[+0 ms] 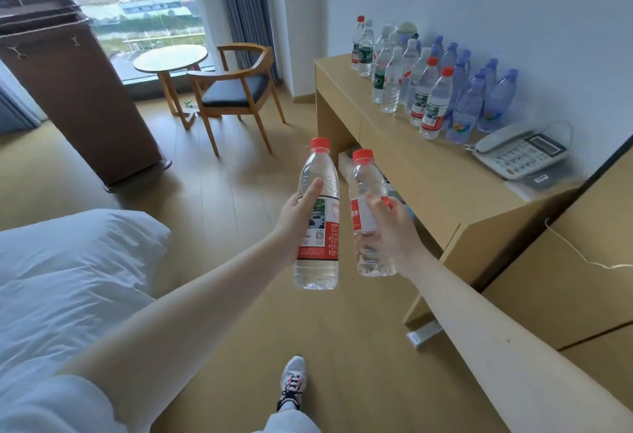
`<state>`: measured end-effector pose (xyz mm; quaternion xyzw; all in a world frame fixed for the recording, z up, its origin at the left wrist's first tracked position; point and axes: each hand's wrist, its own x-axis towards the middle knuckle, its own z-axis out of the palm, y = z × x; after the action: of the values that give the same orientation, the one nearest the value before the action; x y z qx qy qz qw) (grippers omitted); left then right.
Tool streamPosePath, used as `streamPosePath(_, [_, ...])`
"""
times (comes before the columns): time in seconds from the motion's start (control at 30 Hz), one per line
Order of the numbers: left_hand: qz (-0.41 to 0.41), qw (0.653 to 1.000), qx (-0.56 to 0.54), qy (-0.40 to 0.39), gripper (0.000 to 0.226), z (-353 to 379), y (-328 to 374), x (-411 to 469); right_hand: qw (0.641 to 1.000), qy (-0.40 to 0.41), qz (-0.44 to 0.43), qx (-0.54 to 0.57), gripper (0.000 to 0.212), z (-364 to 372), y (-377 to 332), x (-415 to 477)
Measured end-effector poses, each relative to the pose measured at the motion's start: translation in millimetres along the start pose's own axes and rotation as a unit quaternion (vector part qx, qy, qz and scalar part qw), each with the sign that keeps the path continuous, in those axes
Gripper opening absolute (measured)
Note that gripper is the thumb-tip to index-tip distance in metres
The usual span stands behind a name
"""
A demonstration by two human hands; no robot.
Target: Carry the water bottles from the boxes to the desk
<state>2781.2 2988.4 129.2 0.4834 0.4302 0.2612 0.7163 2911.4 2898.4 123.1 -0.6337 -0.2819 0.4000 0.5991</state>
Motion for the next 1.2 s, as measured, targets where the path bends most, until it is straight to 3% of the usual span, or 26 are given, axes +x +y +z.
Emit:
streamPosePath(0.07, [0.007,1.000,0.017,-0.022,0.039,-5.4,15.6,34.9,1.000,0.025,-0.001,0.003,0.062,7.4,-6.1,24.8])
streamPosePath(0.23, [0.005,0.998,0.047,-0.051,0.055,-21.9,68.8,111.4,0.996,0.085,-0.003,0.027,0.029,27.9,-25.2,89.5])
streamPosePath(0.57, [-0.027,0.992,0.052,-0.111,0.051,-6.3,109.2,208.7,0.986,0.167,-0.008,0.016,0.030,31.6,-42.5,164.1])
streamPosePath(0.7, [-0.027,0.989,0.082,-0.122,0.043,23.3,107.3,233.4,0.974,0.225,-0.019,-0.017,0.041,5.7,-37.7,187.1])
streamPosePath(0.9, [0.008,0.983,0.145,-0.116,0.059,88.8,103.7,275.8,0.962,0.271,-0.019,-0.034,0.026,-55.7,-32.8,235.1])
streamPosePath(1.2, [0.082,0.954,0.275,-0.086,0.073,202.4,103.4,353.8,0.950,0.304,-0.044,-0.060,0.038,-165.7,-30.4,307.9])
